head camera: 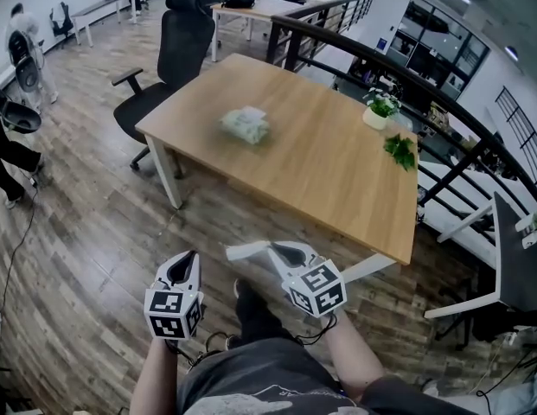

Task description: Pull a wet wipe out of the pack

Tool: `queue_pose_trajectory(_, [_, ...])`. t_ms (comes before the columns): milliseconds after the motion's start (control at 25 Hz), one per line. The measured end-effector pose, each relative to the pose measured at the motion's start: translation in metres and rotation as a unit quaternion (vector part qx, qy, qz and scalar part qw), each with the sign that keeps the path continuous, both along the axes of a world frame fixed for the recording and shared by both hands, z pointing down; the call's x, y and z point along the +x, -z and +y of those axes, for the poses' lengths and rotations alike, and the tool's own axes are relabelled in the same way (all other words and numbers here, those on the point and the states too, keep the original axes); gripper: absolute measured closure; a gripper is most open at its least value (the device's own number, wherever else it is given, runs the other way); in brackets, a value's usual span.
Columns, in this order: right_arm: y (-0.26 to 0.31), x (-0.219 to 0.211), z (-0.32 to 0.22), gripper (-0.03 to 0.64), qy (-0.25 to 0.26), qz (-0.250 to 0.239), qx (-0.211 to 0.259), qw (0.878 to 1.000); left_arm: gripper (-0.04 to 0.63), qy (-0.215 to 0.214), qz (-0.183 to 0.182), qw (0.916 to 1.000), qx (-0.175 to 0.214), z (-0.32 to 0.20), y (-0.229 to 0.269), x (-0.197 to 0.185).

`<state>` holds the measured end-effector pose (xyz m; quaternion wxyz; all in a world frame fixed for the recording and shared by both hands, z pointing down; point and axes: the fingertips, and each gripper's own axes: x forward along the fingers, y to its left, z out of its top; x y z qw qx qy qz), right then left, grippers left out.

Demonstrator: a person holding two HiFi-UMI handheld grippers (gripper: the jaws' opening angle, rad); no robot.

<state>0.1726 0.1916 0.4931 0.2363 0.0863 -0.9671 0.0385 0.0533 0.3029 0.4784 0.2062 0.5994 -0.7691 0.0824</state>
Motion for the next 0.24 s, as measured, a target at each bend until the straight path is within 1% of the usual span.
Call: queue_pose_trajectory(240, [0.0, 0.0, 0.013, 0.584, -0.002, -0.003, 0.002, 1.0, 0.574, -0.002, -0.003, 1.0, 0.004, 0.011, 0.001, 0.003])
